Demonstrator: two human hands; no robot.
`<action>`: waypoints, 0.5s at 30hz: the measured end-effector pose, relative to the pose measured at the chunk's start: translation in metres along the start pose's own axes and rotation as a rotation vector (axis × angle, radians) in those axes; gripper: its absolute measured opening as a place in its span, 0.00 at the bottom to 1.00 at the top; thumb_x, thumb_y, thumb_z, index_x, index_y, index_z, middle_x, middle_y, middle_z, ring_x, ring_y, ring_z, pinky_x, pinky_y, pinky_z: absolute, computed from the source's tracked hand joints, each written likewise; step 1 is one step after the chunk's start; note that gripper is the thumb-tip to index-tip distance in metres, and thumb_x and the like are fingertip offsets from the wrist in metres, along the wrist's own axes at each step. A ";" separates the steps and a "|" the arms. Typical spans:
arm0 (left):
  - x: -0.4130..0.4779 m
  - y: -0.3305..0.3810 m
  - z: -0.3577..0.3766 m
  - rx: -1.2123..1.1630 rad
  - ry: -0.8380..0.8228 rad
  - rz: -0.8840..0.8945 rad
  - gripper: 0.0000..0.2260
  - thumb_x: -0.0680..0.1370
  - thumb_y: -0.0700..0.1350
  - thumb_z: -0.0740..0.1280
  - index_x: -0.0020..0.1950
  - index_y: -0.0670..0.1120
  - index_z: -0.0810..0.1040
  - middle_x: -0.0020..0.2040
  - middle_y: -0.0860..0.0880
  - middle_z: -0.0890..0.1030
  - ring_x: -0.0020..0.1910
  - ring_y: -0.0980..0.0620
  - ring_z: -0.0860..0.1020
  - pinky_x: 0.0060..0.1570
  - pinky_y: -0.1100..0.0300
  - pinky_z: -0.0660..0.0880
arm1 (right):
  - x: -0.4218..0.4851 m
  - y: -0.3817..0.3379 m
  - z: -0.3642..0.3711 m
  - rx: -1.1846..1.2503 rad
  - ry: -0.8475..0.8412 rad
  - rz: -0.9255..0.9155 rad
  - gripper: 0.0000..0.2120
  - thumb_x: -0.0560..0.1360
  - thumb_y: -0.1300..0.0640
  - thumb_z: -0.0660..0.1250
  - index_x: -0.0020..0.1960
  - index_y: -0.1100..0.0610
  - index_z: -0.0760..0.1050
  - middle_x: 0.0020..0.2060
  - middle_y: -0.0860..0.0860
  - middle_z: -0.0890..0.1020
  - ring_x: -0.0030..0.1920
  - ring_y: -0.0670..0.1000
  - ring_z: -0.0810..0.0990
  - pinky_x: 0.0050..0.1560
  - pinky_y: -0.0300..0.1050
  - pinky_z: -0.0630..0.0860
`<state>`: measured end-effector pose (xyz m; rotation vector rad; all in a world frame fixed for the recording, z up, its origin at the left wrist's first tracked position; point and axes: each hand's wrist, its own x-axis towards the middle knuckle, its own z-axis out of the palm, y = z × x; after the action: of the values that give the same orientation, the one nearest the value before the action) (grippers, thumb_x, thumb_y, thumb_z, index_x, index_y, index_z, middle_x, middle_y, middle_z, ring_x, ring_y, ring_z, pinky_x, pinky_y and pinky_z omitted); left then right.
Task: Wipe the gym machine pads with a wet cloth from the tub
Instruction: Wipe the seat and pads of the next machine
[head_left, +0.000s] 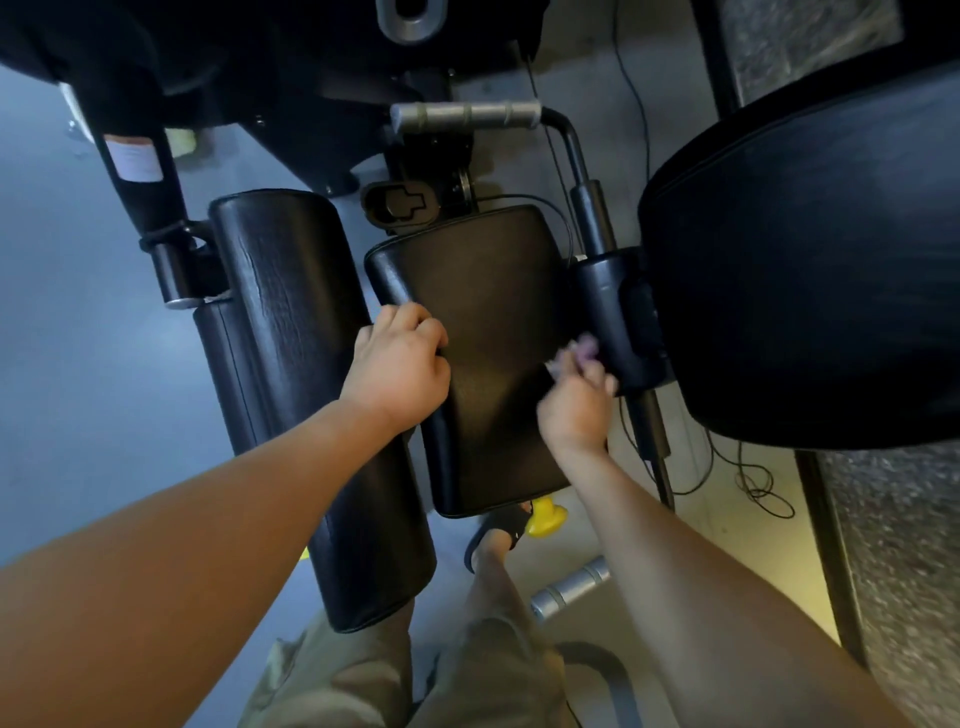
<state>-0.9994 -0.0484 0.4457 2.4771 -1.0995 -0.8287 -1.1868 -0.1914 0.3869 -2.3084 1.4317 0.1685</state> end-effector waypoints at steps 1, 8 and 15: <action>-0.001 0.001 0.002 0.004 -0.014 0.006 0.13 0.79 0.45 0.61 0.62 0.48 0.77 0.63 0.51 0.72 0.65 0.48 0.65 0.65 0.50 0.64 | -0.015 0.003 0.001 0.038 0.019 0.042 0.18 0.81 0.52 0.65 0.70 0.50 0.73 0.63 0.49 0.75 0.61 0.50 0.77 0.67 0.51 0.75; -0.021 0.009 0.020 0.064 -0.133 0.058 0.16 0.78 0.47 0.61 0.66 0.49 0.76 0.66 0.50 0.70 0.67 0.46 0.64 0.65 0.48 0.65 | -0.073 0.017 0.016 0.019 -0.139 -0.376 0.28 0.80 0.62 0.66 0.78 0.50 0.66 0.71 0.53 0.69 0.70 0.53 0.70 0.67 0.47 0.74; -0.049 0.002 0.012 0.051 -0.213 -0.013 0.15 0.79 0.47 0.60 0.65 0.49 0.77 0.64 0.48 0.72 0.64 0.45 0.67 0.62 0.49 0.68 | -0.063 -0.032 0.014 0.046 -0.196 -0.111 0.25 0.79 0.65 0.62 0.75 0.55 0.69 0.71 0.59 0.68 0.69 0.59 0.69 0.70 0.55 0.69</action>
<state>-1.0345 -0.0130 0.4563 2.4835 -1.1884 -1.1020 -1.1864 -0.1211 0.4027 -2.2573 1.1965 0.3165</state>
